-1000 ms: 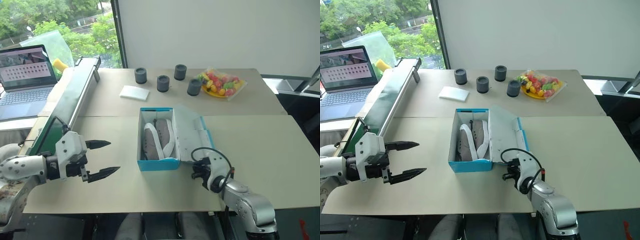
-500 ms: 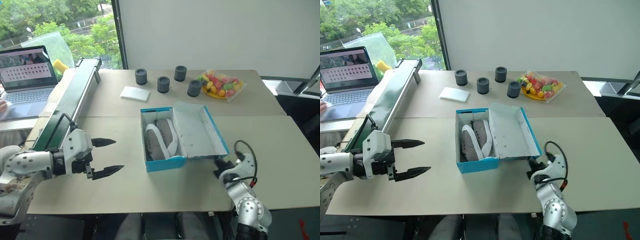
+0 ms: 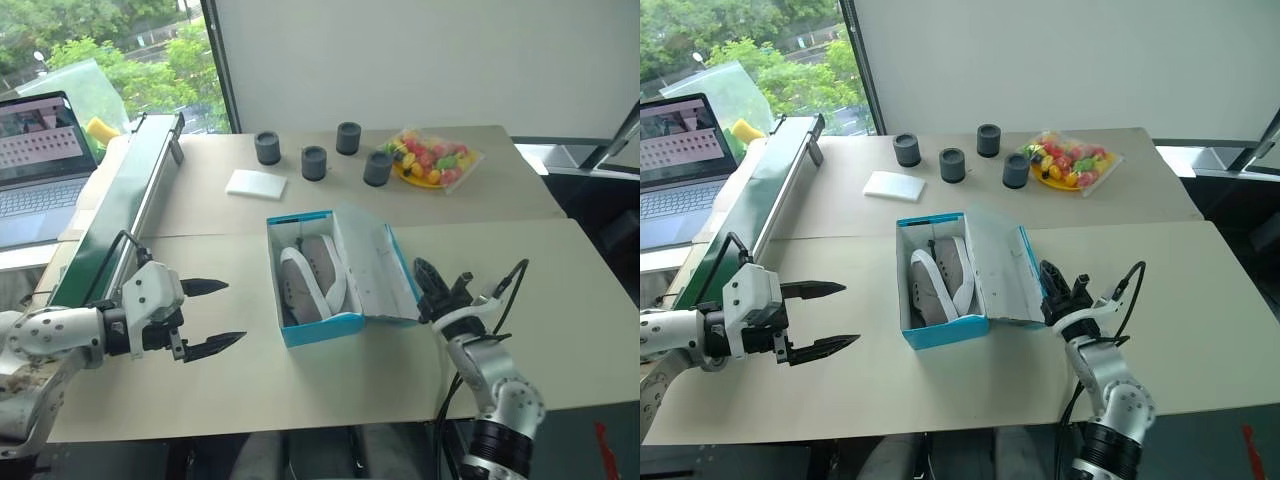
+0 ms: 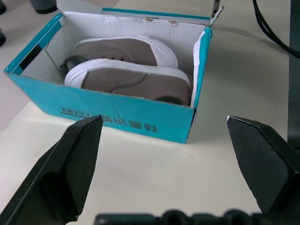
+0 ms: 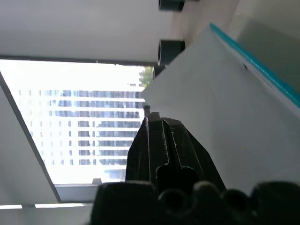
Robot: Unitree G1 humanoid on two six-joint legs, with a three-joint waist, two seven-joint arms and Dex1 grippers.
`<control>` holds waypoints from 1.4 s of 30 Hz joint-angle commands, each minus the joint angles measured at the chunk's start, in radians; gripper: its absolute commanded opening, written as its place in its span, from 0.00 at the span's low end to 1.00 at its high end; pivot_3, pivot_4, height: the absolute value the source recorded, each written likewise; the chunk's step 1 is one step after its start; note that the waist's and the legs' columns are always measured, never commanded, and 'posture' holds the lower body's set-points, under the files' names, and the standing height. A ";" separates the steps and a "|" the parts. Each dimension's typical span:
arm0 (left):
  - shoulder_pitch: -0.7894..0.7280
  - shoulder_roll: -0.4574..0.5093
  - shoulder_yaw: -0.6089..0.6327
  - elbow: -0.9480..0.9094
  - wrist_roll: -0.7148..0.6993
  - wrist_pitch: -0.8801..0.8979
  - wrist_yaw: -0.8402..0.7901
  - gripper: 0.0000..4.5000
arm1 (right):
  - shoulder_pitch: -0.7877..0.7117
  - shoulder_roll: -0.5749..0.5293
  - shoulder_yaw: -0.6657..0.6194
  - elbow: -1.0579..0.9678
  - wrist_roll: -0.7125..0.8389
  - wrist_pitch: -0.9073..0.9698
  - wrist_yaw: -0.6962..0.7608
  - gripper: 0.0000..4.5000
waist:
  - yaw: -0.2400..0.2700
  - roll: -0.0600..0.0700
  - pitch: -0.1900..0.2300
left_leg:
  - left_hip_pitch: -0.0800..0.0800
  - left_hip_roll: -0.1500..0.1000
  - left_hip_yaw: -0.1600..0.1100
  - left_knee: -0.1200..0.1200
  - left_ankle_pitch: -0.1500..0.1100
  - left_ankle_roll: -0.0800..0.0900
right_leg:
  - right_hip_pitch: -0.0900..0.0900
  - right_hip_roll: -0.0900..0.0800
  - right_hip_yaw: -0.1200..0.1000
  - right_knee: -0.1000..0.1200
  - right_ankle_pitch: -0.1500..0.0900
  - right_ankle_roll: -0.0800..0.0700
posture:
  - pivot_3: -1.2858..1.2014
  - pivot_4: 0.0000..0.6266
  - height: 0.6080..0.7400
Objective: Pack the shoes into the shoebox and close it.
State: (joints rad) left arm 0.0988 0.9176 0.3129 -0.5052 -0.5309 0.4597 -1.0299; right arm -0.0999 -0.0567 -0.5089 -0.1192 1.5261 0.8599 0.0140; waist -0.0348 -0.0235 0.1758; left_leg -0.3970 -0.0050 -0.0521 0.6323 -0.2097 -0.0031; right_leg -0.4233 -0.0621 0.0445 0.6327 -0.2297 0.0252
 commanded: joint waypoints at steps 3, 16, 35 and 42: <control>0.011 0.004 0.028 -0.030 -0.001 -0.013 0.008 1.00 | 0.154 -0.294 0.080 -0.243 0.231 0.235 0.235 0.02 | -0.005 0.000 0.000 | -0.001 0.000 0.001 0.001 0.000 0.000 | 0.001 0.000 0.001 -0.001 0.000 0.002 | 0.52 0.24 0.97; 0.018 0.006 0.027 -0.040 -0.004 -0.003 0.023 1.00 | 0.097 -0.563 0.753 -0.204 -0.941 -0.069 0.263 0.02 | -0.005 -0.011 -0.006 | 0.004 0.004 0.007 0.004 -0.001 -0.002 | 0.002 0.004 0.002 -0.003 0.000 0.006 | 0.52 0.24 0.97; -0.010 0.017 0.026 -0.033 -0.006 0.006 0.038 1.00 | 0.002 -0.062 0.379 0.174 -1.062 -0.233 -0.087 0.02 | 0.020 -0.019 -0.013 | 0.013 0.020 0.020 0.011 -0.001 -0.003 | 0.019 0.002 0.001 -0.010 -0.002 0.000 | 0.52 0.24 0.97; -0.010 0.021 0.029 -0.036 -0.005 0.009 0.035 1.00 | -0.050 0.104 0.181 0.194 -0.823 -0.293 -0.011 0.02 | 0.016 -0.020 -0.013 | 0.013 0.022 0.023 0.010 -0.001 -0.003 | 0.018 0.002 0.001 -0.009 -0.002 0.000 | 0.52 0.24 0.97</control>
State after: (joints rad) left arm 0.0945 0.9240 0.3196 -0.5312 -0.5310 0.4651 -0.9941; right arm -0.1525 0.0371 -0.2666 0.0287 0.6454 0.5753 -0.0166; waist -0.0192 -0.0440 0.1626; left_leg -0.3844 0.0168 -0.0287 0.6424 -0.2111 -0.0057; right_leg -0.4053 -0.0600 0.0458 0.6238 -0.2312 0.0248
